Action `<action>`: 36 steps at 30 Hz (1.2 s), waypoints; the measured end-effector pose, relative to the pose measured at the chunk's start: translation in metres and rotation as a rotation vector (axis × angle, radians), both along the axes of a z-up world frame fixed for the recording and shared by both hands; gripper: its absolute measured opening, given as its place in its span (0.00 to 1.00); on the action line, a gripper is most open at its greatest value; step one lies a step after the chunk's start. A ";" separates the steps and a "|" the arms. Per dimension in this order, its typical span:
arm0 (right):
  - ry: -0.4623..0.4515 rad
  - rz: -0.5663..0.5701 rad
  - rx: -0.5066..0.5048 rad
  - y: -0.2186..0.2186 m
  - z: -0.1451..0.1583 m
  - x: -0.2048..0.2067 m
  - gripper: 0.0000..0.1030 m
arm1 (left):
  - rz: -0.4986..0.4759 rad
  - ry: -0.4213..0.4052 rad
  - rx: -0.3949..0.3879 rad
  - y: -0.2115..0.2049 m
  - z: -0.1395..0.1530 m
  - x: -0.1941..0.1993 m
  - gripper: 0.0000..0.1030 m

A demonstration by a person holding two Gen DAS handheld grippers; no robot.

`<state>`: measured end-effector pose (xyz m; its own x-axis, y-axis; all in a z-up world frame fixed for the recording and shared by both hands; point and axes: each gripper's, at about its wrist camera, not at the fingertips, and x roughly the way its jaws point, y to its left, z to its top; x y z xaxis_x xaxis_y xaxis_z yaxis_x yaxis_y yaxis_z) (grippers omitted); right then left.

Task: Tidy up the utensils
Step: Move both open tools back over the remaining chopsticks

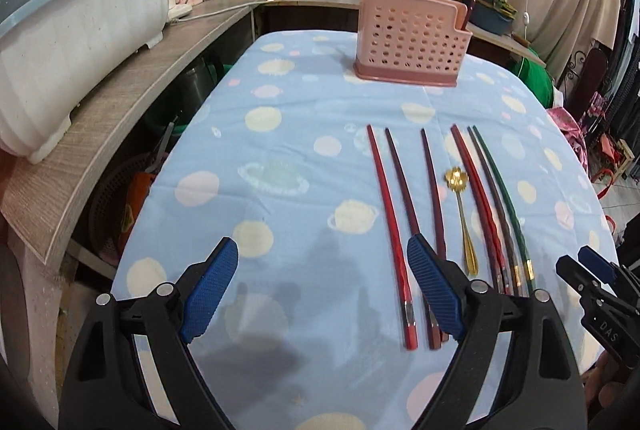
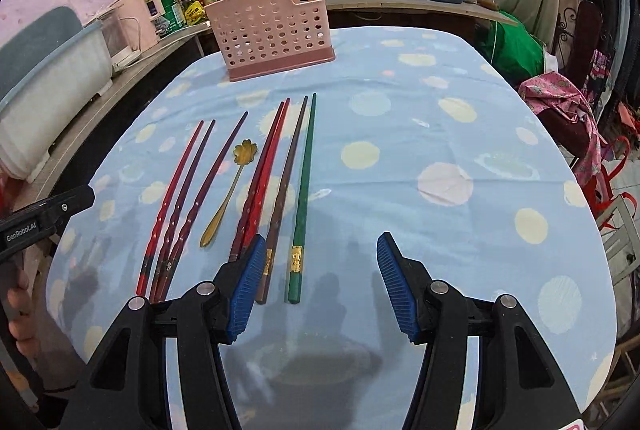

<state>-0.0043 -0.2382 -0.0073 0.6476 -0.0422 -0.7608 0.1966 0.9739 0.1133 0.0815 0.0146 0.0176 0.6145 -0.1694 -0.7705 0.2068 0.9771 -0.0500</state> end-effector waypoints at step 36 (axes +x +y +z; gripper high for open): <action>0.065 0.022 0.004 0.014 -0.032 0.002 0.29 | -0.069 0.071 0.062 -0.023 -0.045 -0.030 0.80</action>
